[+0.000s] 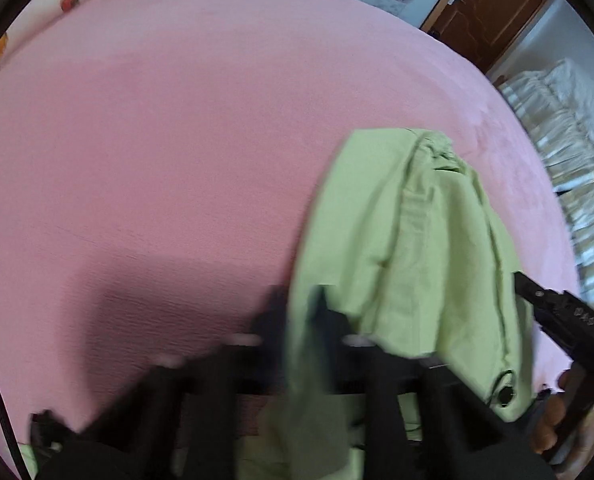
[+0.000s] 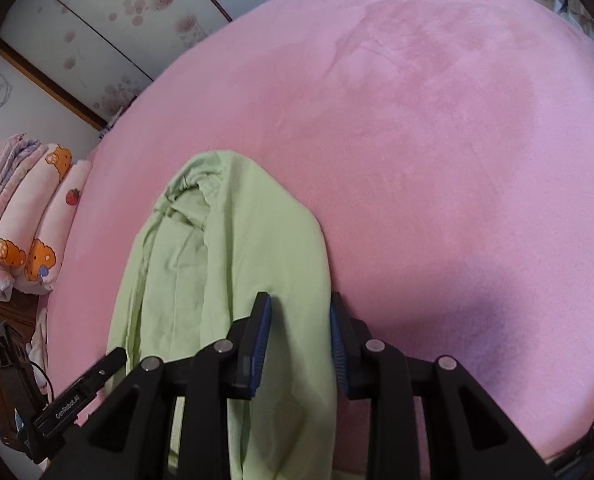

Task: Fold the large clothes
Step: 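Grasp the pale green hood with both tools and lift it, then fold the green hood over onto the black jacket body with both tools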

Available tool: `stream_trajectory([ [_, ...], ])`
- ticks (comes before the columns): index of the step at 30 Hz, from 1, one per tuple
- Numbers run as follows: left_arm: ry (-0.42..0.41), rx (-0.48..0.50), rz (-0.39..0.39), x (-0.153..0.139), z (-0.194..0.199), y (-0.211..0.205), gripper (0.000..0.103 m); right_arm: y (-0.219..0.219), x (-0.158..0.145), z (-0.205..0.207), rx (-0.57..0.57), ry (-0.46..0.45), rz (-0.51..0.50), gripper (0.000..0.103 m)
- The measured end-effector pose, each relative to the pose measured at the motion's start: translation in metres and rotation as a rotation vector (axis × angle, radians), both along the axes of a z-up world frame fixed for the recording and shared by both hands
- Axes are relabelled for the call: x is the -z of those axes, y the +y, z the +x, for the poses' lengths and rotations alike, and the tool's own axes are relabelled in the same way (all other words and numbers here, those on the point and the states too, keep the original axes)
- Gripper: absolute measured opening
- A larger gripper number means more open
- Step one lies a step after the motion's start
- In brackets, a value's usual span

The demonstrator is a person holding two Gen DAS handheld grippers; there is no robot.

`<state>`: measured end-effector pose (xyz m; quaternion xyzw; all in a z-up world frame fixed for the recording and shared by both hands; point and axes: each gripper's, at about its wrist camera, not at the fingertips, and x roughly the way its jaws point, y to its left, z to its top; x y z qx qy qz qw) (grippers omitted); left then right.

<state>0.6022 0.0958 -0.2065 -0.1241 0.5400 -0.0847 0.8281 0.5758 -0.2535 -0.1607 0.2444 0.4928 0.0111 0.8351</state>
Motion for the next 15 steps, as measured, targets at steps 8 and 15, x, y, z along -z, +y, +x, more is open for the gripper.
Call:
stream_trajectory([
  [8, -0.256, 0.06, 0.011, -0.052, -0.053, -0.01, 0.001, 0.026, -0.067, -0.048, -0.149, -0.292, -0.101, 0.002],
  [15, -0.431, 0.143, -0.174, -0.074, -0.152, 0.04, 0.001, 0.054, -0.13, -0.185, -0.38, -0.626, -0.198, 0.003],
])
